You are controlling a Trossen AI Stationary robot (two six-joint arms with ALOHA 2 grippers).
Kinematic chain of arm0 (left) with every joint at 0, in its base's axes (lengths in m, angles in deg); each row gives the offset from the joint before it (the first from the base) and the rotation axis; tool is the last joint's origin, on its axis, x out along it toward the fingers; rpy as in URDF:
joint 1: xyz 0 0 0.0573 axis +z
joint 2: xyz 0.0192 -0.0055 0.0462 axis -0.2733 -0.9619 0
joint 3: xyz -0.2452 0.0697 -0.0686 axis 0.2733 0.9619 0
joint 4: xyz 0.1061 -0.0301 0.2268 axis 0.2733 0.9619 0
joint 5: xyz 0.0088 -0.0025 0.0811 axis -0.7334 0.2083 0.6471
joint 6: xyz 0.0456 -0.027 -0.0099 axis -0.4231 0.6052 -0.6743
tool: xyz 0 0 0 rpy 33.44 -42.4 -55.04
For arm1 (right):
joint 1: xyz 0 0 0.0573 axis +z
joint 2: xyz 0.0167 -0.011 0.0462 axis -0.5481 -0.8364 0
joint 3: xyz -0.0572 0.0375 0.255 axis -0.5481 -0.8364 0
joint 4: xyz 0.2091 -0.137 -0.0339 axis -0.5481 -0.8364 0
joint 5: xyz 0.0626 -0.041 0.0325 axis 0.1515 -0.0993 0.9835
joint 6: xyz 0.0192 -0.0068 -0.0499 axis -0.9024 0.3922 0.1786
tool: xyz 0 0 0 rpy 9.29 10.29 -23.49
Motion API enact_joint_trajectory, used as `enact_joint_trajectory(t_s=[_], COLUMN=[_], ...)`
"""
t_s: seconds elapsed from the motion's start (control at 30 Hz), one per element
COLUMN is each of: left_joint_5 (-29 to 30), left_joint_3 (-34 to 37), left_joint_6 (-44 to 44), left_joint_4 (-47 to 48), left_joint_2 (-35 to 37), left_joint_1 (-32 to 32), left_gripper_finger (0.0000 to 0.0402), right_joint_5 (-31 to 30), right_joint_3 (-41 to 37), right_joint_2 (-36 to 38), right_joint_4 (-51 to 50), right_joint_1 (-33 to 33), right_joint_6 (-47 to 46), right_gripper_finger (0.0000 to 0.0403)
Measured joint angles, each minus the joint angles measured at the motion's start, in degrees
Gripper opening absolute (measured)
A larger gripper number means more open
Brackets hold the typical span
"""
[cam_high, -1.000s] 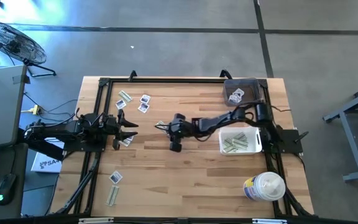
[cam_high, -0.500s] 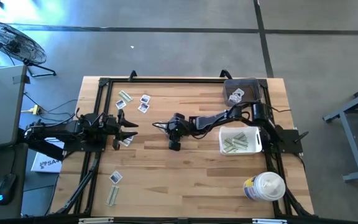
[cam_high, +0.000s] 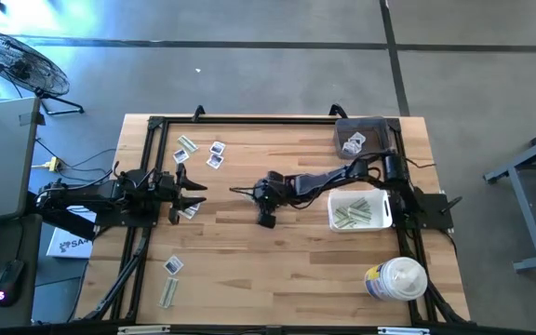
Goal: Pick & Place First Aid Supplies
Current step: Put the bandage into the white bin
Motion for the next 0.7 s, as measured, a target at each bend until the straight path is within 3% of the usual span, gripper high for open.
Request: enact_joint_trajectory(t_s=[0.2, 0.47, 0.7], left_joint_5=[0.0, 0.0, 0.0], left_joint_3=[0.0, 0.0, 0.0], left_joint_6=[0.0, 0.0, 0.0], left_joint_4=[0.0, 0.0, 0.0], left_joint_2=[0.0, 0.0, 0.0], left_joint_1=[0.0, 0.0, 0.0], left_gripper_finger=[0.0156, 0.0156, 0.0156], right_joint_5=[3.5, 4.1, -3.9], right_joint_3=[0.3, 0.2, 0.1], right_joint_2=[12.0, 28.7, 37.7], right_joint_4=[-15.0, -47.5, -73.3], right_joint_1=[2.8, 8.0, 13.9], right_joint_6=[-10.8, -25.2, -27.1], right_gripper_finger=[0.0004, 0.0004, 0.0004])
